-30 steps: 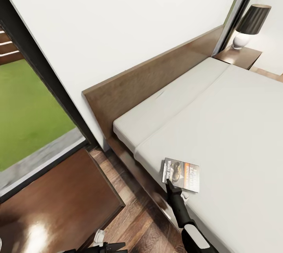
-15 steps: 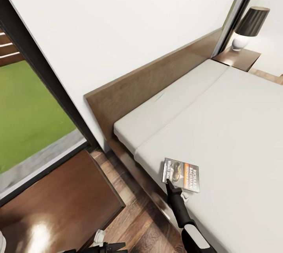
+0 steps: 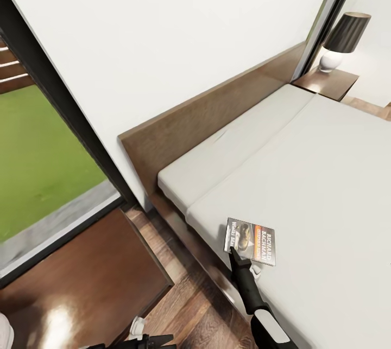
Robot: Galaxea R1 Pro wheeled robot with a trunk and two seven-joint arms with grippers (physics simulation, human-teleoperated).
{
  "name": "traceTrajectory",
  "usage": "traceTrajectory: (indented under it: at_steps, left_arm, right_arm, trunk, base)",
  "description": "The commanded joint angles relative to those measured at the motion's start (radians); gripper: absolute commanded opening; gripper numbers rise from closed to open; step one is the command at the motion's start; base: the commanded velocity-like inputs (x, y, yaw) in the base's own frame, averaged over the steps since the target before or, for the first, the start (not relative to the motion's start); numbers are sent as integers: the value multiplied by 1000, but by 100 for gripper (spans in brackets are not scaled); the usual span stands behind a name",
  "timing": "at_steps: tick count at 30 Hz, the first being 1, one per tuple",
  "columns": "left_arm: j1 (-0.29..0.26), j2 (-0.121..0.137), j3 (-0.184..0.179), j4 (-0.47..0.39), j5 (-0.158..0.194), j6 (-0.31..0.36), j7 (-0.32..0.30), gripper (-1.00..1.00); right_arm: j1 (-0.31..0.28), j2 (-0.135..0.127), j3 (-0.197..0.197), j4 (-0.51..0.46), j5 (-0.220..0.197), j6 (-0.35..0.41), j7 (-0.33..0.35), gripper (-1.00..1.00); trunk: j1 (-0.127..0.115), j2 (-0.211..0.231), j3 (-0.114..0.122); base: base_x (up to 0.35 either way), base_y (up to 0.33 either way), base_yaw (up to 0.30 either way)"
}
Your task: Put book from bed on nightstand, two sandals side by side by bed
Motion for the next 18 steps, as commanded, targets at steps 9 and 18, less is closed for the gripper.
traceTrajectory:
  at_steps: [9,18]
  left_arm:
    - [-1,1,-7,0,10,11,-1,100]
    - [-1,1,-7,0,10,11,-2,100]
  right_arm:
    - [0,1,-3,1,-8,10,4,-100]
    - [0,1,-1,1,-7,9,3,-100]
  trunk:
    - [-35,63,28]
    - [-69,126,56]
  base:
    - [0,0,0]
    - [0,0,0]
